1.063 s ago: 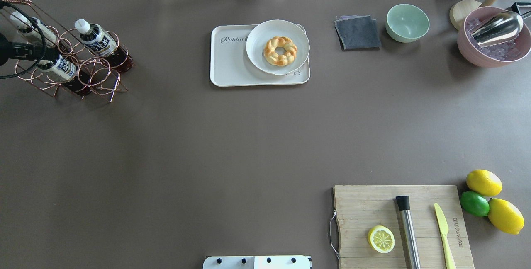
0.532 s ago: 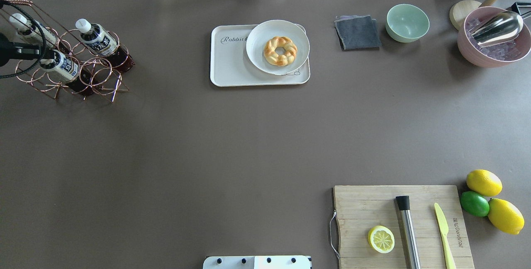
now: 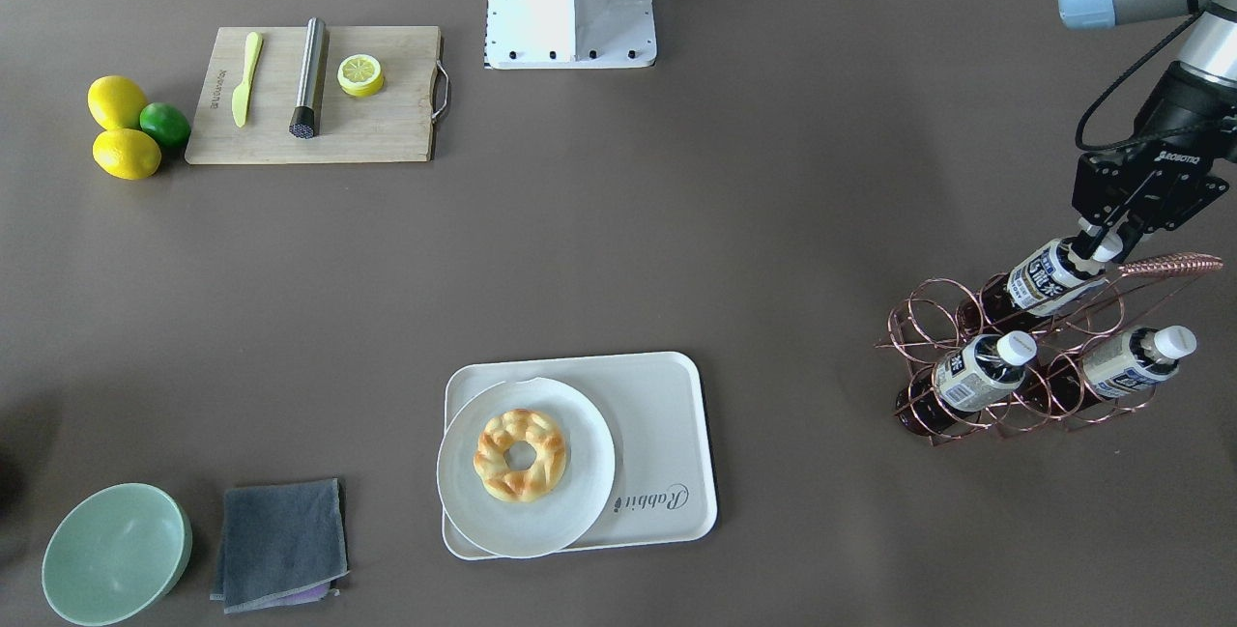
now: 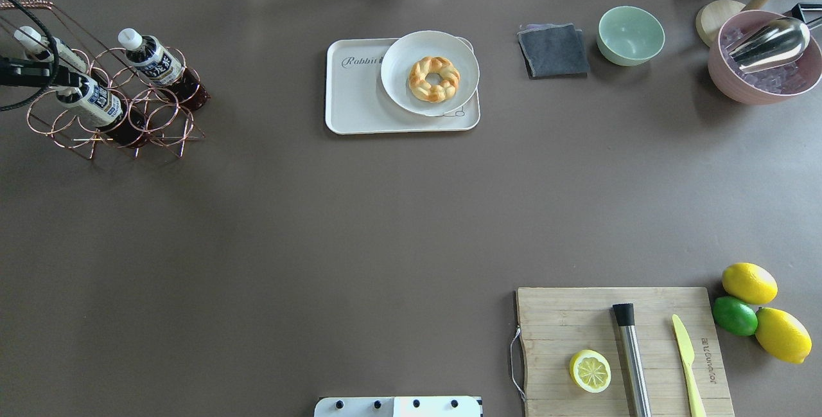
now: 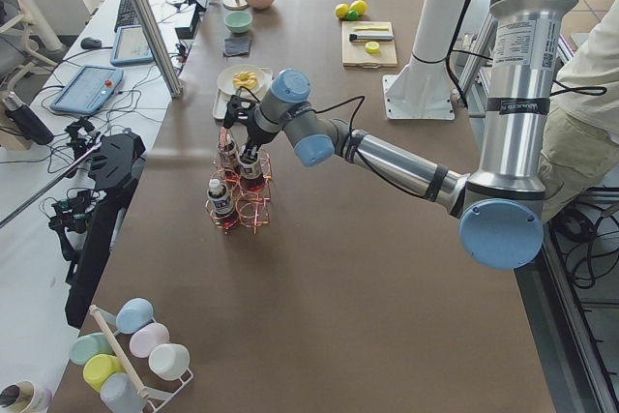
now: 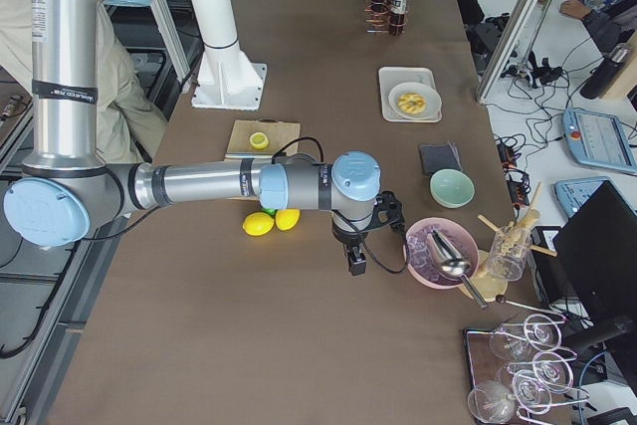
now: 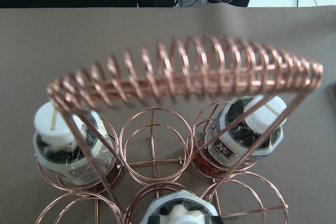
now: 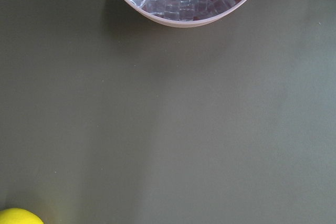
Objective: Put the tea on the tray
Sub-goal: 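Lower the left gripper onto a tea bottle cap in the copper rack, then lift the tea bottle out of the rack with the left gripper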
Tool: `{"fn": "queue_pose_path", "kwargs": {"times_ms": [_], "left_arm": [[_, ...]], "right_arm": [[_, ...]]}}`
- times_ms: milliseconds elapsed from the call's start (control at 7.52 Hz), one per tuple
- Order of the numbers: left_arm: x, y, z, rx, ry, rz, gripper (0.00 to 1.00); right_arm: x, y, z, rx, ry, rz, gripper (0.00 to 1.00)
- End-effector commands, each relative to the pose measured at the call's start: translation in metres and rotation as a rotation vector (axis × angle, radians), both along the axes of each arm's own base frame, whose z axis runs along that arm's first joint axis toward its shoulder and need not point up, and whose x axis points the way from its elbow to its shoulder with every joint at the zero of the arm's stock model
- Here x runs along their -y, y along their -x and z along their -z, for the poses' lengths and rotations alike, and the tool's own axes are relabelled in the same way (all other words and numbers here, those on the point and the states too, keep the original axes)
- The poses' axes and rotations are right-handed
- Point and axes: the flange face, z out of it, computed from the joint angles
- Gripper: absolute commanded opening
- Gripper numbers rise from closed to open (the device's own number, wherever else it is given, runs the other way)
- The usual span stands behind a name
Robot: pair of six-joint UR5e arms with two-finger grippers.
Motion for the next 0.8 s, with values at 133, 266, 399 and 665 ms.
{"fn": "queue_pose_path", "kwargs": {"times_ms": [133, 266, 399, 665], "left_arm": [[-0.014, 0.050, 0.052, -0.032, -0.092, 0.036, 0.00], [-0.025, 0.050, 0.075, -0.027, -0.080, 0.030, 0.00], [-0.029, 0.048, 0.105, -0.026, -0.077, 0.025, 0.00], [-0.044, -0.013, 0.145, -0.025, -0.052, 0.002, 0.00]], "right_arm": [[0.001, 0.001, 0.006, 0.001, -0.003, -0.007, 1.00], [0.001, 0.003, 0.006, 0.001, -0.003, -0.004, 1.00], [0.001, 0.005, 0.006, 0.001, -0.002, 0.000, 1.00], [0.003, 0.010, 0.008, 0.001, 0.010, -0.003, 1.00]]}}
